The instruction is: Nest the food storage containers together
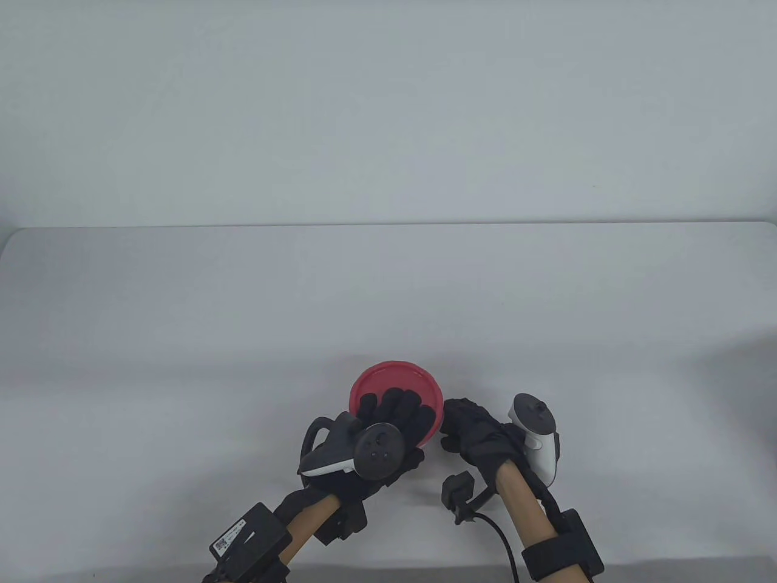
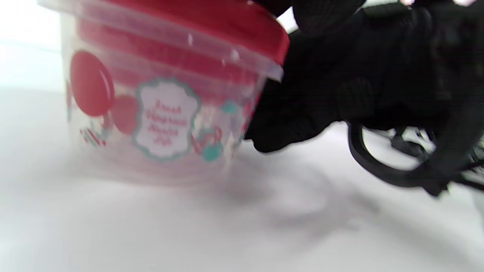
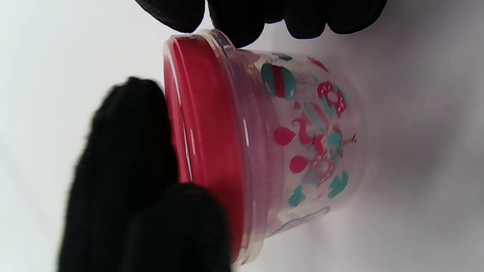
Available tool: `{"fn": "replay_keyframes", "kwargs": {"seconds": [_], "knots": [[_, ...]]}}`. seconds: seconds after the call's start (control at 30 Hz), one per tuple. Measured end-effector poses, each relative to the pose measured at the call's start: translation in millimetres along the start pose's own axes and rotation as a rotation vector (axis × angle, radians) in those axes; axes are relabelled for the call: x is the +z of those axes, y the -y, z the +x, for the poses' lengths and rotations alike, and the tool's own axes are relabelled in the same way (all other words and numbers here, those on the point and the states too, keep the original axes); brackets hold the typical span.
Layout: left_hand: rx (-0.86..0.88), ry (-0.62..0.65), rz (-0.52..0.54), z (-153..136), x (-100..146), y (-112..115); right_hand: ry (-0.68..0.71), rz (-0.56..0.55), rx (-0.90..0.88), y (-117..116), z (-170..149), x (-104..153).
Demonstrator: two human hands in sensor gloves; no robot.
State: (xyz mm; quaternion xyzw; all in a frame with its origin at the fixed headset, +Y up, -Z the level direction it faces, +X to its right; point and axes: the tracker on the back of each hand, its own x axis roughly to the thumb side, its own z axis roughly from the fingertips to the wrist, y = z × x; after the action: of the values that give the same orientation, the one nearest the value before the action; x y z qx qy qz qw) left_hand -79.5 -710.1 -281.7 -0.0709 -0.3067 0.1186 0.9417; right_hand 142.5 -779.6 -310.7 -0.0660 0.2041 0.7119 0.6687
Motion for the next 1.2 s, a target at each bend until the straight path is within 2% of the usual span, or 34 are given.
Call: {"fn": "replay_keyframes", "kwargs": {"seconds": [0.2,0.33,0.43,0.57,0.6,0.63,0.7,0.8,0.97,1.2], "knots": [[0.056,-0.193,0.161,-26,15,-39,0.208,-0.265,0.366,21,28,13],[0.042,-0.366,0.189,-52,25,-54,0.384,-0.362,0.598,30,47,25],[0.077,-0.466,0.188,-71,32,-51,0.446,-0.376,0.743,33,54,29],[0.137,-0.524,0.183,-92,39,-24,0.417,-0.404,0.865,38,52,28],[0.155,-0.533,0.139,-97,39,-19,0.396,-0.399,0.884,39,50,26],[0.145,-0.551,0.089,-100,42,-18,0.381,-0.393,0.895,39,49,24],[0.136,-0.586,0.117,-105,47,-18,0.351,-0.382,0.925,39,45,20],[0.251,-0.566,0.135,-112,52,-17,0.319,-0.362,0.964,37,41,16],[0.299,-0.57,0.142,-118,55,-19,0.277,-0.325,0.988,32,40,13],[0.29,-0.551,0.134,-115,53,-19,0.232,-0.299,1.033,26,42,14]]}}
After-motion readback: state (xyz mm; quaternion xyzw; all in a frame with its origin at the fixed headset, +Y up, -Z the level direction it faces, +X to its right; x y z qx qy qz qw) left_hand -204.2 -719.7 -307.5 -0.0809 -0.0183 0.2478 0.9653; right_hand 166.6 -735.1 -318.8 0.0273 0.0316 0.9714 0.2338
